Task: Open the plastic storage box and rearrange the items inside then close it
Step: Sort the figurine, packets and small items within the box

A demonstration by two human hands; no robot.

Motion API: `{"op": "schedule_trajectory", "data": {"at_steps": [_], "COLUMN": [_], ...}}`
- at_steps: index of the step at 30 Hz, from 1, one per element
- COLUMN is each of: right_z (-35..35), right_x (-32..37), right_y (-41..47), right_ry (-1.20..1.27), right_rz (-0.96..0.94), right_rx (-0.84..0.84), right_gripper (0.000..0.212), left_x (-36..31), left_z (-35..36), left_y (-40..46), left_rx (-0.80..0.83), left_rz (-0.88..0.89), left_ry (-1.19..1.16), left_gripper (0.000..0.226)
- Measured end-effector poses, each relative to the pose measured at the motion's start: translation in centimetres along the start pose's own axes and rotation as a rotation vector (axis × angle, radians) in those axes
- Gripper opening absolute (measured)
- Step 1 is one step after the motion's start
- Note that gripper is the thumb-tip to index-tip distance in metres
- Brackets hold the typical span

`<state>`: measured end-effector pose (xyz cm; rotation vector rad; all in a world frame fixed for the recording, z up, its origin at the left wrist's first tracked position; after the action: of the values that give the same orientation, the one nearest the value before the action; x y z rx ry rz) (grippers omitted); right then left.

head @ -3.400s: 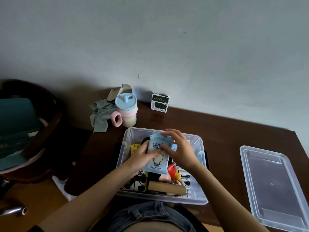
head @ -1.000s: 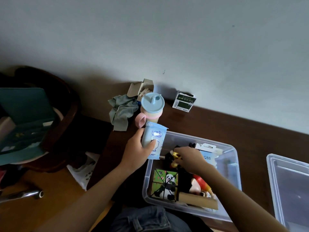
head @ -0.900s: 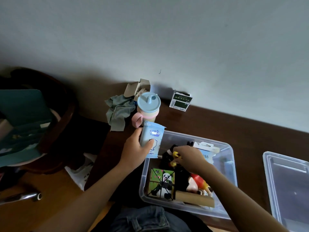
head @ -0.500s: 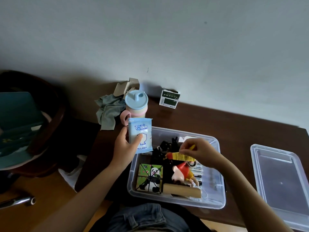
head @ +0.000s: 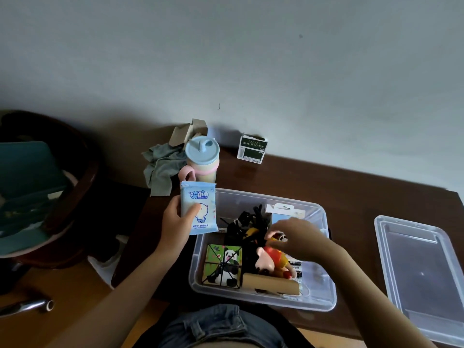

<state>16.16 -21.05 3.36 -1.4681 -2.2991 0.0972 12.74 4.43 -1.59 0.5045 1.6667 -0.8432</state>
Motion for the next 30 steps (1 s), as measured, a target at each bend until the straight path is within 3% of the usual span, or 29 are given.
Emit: {"op": "schedule_trajectory", "data": {"at_steps": [3, 6, 9, 15, 19, 24, 30], "right_z": [-0.2, 1.9, 5.4, 10.3, 11.6, 10.3, 5.4], "right_x": [1.8, 3.9, 5.3, 6.3, 6.5, 6.5, 4.4], "right_y": [2.4, 5.8, 9.1, 12.0, 12.7, 12.4, 9.6], "right_ry": [0.116, 0.123, 0.030, -0.276, -0.335, -0.317, -0.121], "right_rz": [0.005, -0.031, -0.051, -0.069, -0.097, -0.177, -0.168], "right_rx": [-0.118, -0.062, 0.010, 0.001, 0.051, 0.052, -0.044], "right_gripper": [0.021, 0.023, 0.025, 0.019, 0.018, 0.023, 0.027], "left_x": [-0.1, 0.1, 0.4, 0.7, 0.4, -0.4, -2.2], "left_z": [-0.6, -1.3, -2.1, -3.3, -3.9, -4.0, -1.9], "left_y": [-0.1, -0.1, -0.2, -0.5, -0.3, 0.0, -0.6], "left_rx": [-0.018, -0.014, 0.024, 0.062, 0.080, 0.122, 0.086], "left_rz": [-0.019, -0.045, -0.079, -0.130, -0.117, 0.052, 0.425], "left_ry": [0.007, 0.033, 0.063, 0.028, 0.033, 0.129, 0.404], "left_gripper": [0.014, 0.010, 0.008, 0.010, 0.011, 0.013, 0.023]}}
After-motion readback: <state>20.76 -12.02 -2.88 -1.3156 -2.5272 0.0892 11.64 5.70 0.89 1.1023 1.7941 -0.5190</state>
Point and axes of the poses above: each hand's wrist, its own y-axis towards the middle knuckle, its own z-axis out of the palm, x = y × z, the point moved 1 cm from there along y, towards the middle knuckle, and after that the axes turned 15 degrees about -x, right-handed, at the moved point
